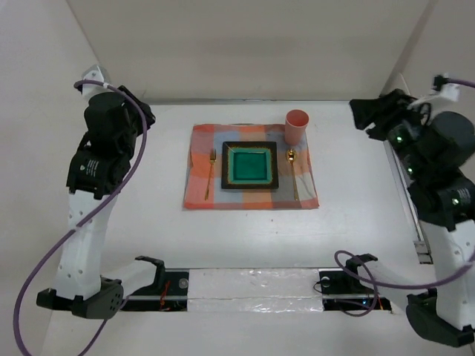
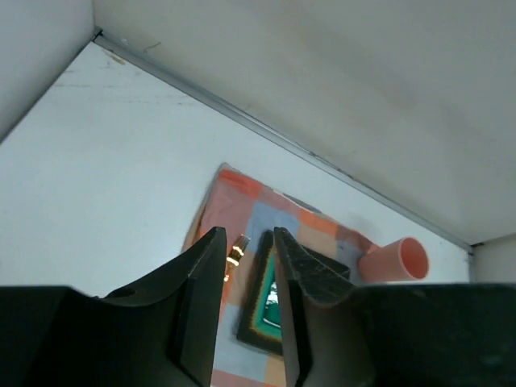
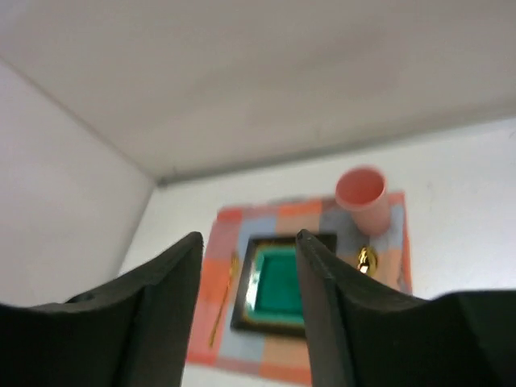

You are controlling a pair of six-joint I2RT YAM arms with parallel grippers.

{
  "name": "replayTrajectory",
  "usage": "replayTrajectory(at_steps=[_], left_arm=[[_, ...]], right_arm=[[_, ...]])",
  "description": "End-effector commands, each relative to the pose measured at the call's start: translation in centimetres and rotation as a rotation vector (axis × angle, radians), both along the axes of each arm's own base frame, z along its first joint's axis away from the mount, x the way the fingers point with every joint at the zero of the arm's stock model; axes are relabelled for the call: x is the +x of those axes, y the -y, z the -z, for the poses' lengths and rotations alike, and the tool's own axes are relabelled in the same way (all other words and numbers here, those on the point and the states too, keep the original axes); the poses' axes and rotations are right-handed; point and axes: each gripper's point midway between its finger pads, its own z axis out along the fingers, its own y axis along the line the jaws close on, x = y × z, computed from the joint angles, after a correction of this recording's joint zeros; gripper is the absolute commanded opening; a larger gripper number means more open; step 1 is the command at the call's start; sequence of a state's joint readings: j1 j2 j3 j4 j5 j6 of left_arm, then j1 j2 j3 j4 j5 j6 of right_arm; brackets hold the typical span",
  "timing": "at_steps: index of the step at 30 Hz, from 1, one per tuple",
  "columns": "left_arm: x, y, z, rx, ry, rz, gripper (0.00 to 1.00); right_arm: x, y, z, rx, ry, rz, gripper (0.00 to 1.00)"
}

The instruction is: Set the dinner table for one person

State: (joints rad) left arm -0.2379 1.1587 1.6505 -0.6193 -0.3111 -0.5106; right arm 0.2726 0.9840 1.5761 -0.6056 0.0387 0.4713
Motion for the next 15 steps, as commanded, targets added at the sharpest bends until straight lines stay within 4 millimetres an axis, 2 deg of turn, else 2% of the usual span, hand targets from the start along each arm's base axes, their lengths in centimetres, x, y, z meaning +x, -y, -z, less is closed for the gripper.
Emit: replayTrajectory(at_steps=[1, 2, 3, 5, 6, 8, 9, 10, 11, 12, 13, 15], left_arm=[[-1.2, -1.1, 0.7, -0.024, -0.041, -0.08, 0.28], [-1.5, -1.3, -0.2, -0.027, -0.017, -0.085, 0.36], [-1.5, -1.2, -1.5, -0.038, 0.016, -0.08, 0.41], [-1.5, -1.1, -2.2, -0.035, 0.035, -0.071, 0.43], [-1.4, -0.8, -2.4, -0.041, 0.045, -0.054, 0.44], [-1.1, -0.4, -0.2, -0.033, 0.002, -0.037, 0.44], [-1.2, 0.0, -0.1, -0.039, 0.015, -0.01, 0.44], [-1.0, 0.2, 2.1, -0.032, -0.031, -0.001, 0.43], [-1.0, 0.3, 3.0, -0.031, -0.045, 0.001, 0.43], [-1.1, 0.6, 2.8, -0.036, -0.02, 0.021, 0.43], [-1.0, 0.8, 4.0, -0.03, -0.04, 0.032, 0.43], [-1.0, 1.1, 4.1, -0.035, -0.04, 0.049, 0.46]], right_arm=[[-3.0, 4.7, -5.7, 0.062, 0.15, 0.203, 0.61], [-3.5, 5.6, -6.1, 0.067, 0.168, 0.248, 0.65], [-3.9, 7.9, -5.9, 0.086, 0.195, 0.364, 0.73], [-4.0, 8.4, -5.7, 0.09, 0.198, 0.387, 0.74], [-3.6, 8.3, -4.8, 0.085, 0.181, 0.389, 0.76], [-2.9, 8.0, -3.7, 0.093, 0.154, 0.379, 0.77], [-2.6, 7.8, -2.9, 0.086, 0.126, 0.368, 0.78], [-2.0, 7.4, -1.2, 0.073, 0.087, 0.36, 0.78], [-1.5, 7.4, 0.0, 0.079, 0.058, 0.363, 0.78], [-1.4, 7.2, 1.1, 0.077, 0.03, 0.358, 0.79], [-1.1, 7.1, 2.7, 0.065, -0.003, 0.354, 0.79], [-0.9, 7.1, 4.0, 0.074, -0.027, 0.354, 0.8]])
